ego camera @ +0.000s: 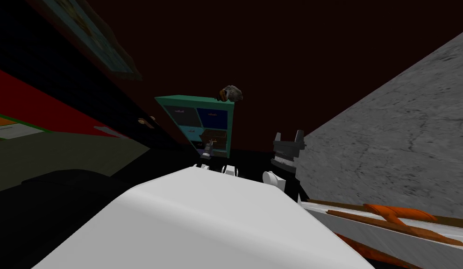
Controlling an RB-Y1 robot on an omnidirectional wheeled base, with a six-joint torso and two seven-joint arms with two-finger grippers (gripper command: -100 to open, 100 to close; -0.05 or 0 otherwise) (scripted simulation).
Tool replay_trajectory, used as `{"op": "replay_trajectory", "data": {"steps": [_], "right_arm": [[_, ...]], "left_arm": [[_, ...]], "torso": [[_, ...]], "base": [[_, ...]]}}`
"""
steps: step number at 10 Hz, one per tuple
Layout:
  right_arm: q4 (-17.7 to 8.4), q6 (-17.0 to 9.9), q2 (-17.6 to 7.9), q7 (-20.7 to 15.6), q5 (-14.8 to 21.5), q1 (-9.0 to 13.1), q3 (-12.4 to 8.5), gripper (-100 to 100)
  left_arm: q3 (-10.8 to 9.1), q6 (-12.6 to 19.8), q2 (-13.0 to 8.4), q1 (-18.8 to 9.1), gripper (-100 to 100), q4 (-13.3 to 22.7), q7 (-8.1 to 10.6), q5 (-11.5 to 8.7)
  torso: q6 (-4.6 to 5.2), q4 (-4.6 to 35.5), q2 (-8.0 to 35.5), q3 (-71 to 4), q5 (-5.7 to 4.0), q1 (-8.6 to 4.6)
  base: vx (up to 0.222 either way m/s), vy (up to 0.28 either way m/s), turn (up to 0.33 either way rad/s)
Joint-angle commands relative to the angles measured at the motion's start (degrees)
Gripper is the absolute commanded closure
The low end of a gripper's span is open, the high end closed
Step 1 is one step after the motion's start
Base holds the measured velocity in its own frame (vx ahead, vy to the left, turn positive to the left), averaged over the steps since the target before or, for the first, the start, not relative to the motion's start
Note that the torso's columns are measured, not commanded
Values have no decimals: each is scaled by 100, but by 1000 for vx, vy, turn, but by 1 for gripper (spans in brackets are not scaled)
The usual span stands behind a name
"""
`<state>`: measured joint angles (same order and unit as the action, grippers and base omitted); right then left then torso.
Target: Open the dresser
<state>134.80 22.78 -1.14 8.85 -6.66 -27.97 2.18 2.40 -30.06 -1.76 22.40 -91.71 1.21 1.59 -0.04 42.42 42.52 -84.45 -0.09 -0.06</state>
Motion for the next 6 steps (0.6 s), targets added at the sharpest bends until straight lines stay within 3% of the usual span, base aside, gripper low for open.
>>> {"op": "replay_trajectory", "data": {"steps": [1, 6], "right_arm": [[0, 0, 0, 0, 0, 0, 0, 0], [1, 1, 0, 0, 0, -3, 0, 0]], "left_arm": [[26, 96, -20, 82, -100, -183, 21, 5], [57, 673, -58, 307, -100, -975, 74, 12]], "torso": [[-6, 4, 6, 5, 1, 10], [5, -13, -25, -13, 7, 5]], "base": [[-88, -2, -11], [19, -3, -11]]}}
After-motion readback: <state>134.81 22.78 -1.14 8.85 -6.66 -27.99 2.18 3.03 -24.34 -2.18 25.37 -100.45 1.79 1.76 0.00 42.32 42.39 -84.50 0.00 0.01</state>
